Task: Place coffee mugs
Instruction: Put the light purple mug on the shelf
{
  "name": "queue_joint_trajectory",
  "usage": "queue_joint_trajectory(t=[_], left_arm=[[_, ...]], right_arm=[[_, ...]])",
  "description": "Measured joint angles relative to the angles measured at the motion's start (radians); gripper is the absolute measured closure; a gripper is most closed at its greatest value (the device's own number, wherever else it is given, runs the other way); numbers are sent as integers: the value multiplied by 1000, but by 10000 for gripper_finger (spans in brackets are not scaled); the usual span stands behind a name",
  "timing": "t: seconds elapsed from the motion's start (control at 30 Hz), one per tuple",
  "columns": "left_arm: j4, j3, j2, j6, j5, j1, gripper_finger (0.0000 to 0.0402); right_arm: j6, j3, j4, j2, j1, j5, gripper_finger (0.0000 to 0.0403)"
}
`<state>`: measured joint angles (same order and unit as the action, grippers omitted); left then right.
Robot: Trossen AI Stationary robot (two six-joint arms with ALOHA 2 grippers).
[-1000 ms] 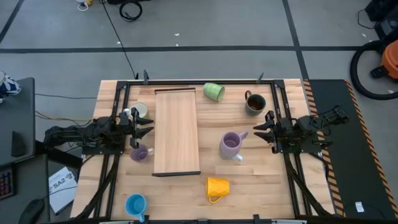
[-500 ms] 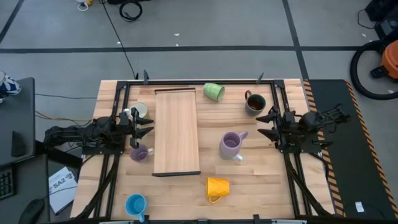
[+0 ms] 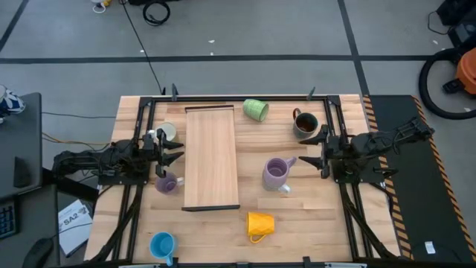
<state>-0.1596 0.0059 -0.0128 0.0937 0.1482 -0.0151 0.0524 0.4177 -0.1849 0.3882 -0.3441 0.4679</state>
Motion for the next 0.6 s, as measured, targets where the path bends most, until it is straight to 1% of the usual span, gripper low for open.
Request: queue_joint_trajectory(t=[0.13, 0.2, 0.33, 0.47, 0.6], left_arm=[[0, 0, 0, 0, 0, 0, 246], [0, 0, 0, 0, 0, 0, 246], [0, 0, 0, 0, 0, 0, 246], [0, 0, 0, 0, 0, 0, 246], [0, 0, 0, 0, 0, 0, 246]], right_arm=[[10, 34, -65, 60, 40, -28, 135], [27, 35, -66, 83, 63, -63, 135], [34, 35, -66, 122, 105, -170, 135], [34, 35, -66, 155, 143, -184, 135], [32, 35, -65, 185, 177, -258, 135]])
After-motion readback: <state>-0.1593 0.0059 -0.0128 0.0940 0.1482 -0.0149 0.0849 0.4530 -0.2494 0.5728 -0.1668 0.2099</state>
